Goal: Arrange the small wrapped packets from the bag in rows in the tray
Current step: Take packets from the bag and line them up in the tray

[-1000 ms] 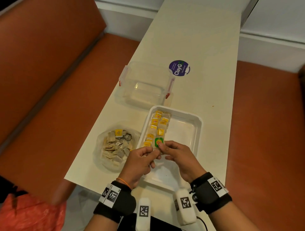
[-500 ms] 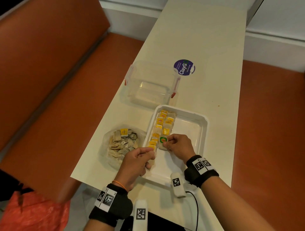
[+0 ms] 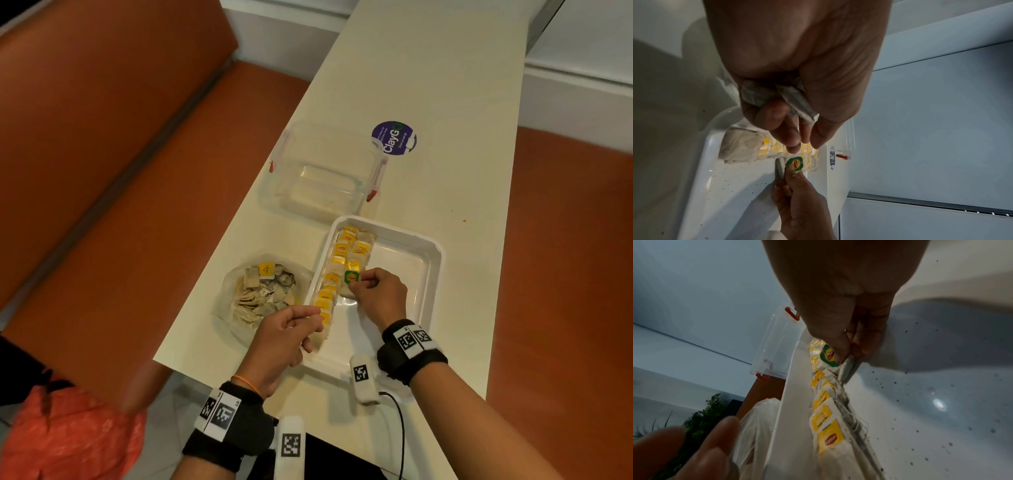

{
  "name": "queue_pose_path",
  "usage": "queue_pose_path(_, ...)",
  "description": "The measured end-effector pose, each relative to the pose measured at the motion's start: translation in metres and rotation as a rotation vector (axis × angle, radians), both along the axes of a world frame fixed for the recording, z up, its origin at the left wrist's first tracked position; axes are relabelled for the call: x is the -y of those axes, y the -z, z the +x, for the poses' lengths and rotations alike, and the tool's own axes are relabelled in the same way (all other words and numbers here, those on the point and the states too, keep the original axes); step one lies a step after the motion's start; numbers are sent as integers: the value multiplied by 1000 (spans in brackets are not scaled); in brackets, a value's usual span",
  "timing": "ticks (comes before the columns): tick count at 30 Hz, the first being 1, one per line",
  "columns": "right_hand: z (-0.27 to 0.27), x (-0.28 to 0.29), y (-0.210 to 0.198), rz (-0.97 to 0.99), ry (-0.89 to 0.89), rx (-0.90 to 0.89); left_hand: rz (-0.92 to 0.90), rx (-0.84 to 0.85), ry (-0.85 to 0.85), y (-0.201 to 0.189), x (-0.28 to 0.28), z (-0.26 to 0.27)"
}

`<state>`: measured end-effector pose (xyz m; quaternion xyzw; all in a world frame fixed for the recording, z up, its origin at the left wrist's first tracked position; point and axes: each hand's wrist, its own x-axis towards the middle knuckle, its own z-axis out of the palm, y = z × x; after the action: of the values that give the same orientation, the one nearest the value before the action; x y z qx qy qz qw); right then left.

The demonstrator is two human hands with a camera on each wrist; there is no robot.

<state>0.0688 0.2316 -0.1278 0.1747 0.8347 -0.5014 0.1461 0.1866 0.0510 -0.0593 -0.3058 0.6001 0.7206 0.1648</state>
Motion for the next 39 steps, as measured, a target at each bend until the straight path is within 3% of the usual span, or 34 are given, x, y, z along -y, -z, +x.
queue_pose_path(24, 14, 8, -4, 77, -18, -61, 2, 55, -40, -5, 10, 0)
queue_pose_path(30, 25, 6, -33, 123, -73, -75, 83, 83, -110, -16, 4, -5)
queue_pose_path(32, 31, 8, -58, 37, -161, -70, 190, 95, -152, -22, 2, -8)
queue_pose_path(36, 51, 7, -115, -98, -656, -57, 422, 78, -168, -32, 1, -12)
queue_pose_path(39, 64, 8, -132, -112, -845, -156, 508, 67, -157, -40, 0, -13)
